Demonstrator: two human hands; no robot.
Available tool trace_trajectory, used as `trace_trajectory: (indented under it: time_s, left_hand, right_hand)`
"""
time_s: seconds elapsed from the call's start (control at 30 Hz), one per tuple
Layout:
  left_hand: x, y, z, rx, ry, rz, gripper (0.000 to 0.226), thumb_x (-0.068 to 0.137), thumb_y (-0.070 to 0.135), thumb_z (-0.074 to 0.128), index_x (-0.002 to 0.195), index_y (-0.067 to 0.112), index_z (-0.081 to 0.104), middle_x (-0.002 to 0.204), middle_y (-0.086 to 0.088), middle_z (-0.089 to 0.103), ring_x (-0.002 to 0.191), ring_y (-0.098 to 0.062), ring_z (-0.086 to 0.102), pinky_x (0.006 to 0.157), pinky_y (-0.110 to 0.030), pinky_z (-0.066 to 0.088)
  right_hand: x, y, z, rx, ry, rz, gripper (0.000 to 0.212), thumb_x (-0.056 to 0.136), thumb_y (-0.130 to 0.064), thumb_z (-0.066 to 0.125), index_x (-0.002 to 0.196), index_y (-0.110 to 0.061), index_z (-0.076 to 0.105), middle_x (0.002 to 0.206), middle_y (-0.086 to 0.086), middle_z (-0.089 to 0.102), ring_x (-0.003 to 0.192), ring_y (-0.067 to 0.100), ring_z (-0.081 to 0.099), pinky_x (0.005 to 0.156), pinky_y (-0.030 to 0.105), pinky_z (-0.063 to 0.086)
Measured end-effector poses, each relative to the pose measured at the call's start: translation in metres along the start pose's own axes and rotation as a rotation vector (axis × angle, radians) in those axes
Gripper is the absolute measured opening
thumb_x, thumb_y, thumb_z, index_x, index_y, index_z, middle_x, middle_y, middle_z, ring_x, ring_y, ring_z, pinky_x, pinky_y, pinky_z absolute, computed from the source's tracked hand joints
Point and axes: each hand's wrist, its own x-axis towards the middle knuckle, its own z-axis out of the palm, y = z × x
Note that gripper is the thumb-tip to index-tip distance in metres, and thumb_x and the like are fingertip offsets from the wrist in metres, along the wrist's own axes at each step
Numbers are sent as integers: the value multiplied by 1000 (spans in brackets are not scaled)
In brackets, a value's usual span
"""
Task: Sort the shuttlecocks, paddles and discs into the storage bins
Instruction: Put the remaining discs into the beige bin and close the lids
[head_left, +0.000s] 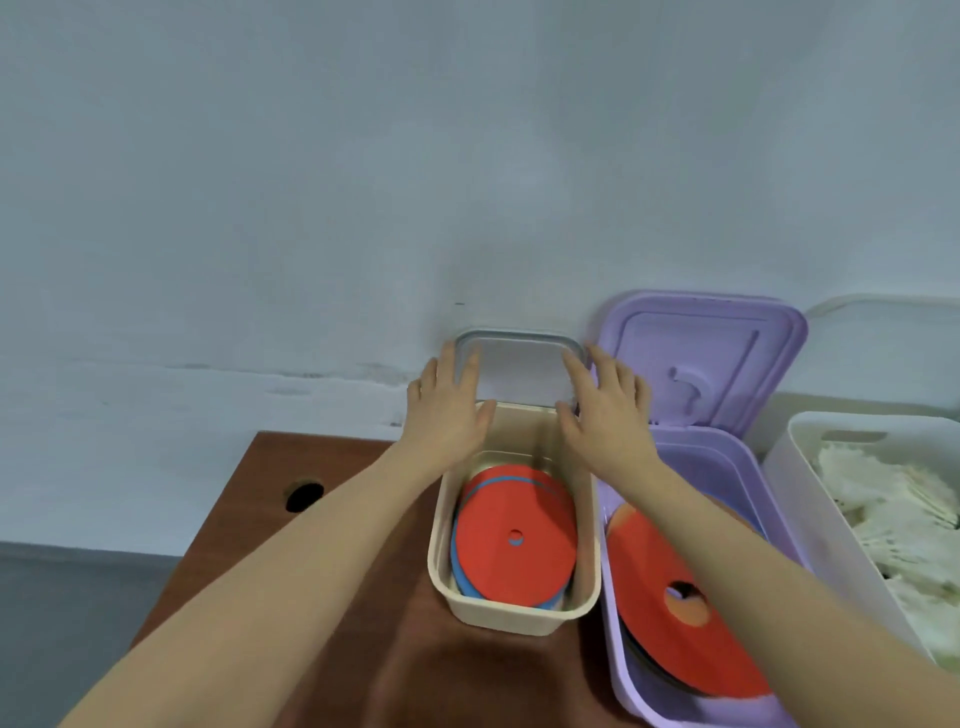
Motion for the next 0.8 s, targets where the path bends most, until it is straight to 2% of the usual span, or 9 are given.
trace_trajectory:
  time_s: [0.1,0.2,0.3,0.37,0.47,0.6,0.7,0.8]
  left_hand:
    - [17,-1,0,41,-12,9,72,95,46,38,150,24,-3,156,-11,-11,141,-37,7,110,-50,18]
    - [26,-5,5,29,4,23,73,95,48,37,149,26,-8,156,-13,-10,140,-38,12,109,-49,20]
    - [29,-10,11,-82,11,38,73,95,45,38,148,28,-10,155,-12,-6,137,-35,23,108,-50,25]
    - [30,-12,13,-192,29,53,74,95,41,40,148,27,-9,153,-11,3,131,-31,32,106,-48,28]
    - [32,-15,10,-315,79,48,69,96,35,42,150,21,1,147,-11,14,128,-28,36,104,-44,32]
    - [24,-24,11,-459,122,58,60,97,32,42,149,23,14,142,-9,17,126,-27,40,101,-40,40]
    - [20,-27,14,-562,122,24,56,98,33,41,148,28,17,139,-5,17,117,-24,47,98,-37,42]
    - [23,-29,16,-601,109,-39,56,98,33,40,147,31,14,139,-6,18,107,-27,53,98,-36,41]
  right_hand:
    - [19,3,4,-127,19,-56,67,68,-24,68,131,-11,50,136,19,47,121,37,48,100,47,16]
    - [23,4,11,-259,6,-82,78,62,-27,77,133,-9,50,135,20,49,125,37,46,107,50,13]
    - [19,3,23,-306,0,-64,74,67,-29,71,134,-7,46,132,19,51,128,36,42,109,51,9]
    - [16,3,29,-297,13,-50,66,73,-29,56,134,-9,43,133,17,51,125,33,40,106,50,15]
    - [16,1,31,-176,2,-22,64,74,-30,37,136,-13,41,133,14,50,115,32,45,96,44,22]
    - [16,-2,34,84,30,-16,67,78,-22,44,143,-15,30,137,15,42,116,36,43,95,46,32]
    - [17,-6,38,266,21,-16,69,81,-15,46,146,-13,25,139,16,36,123,33,37,100,46,31]
    - [24,-9,42,341,23,-41,71,83,-4,50,147,-5,19,139,20,33,125,32,33,108,41,29]
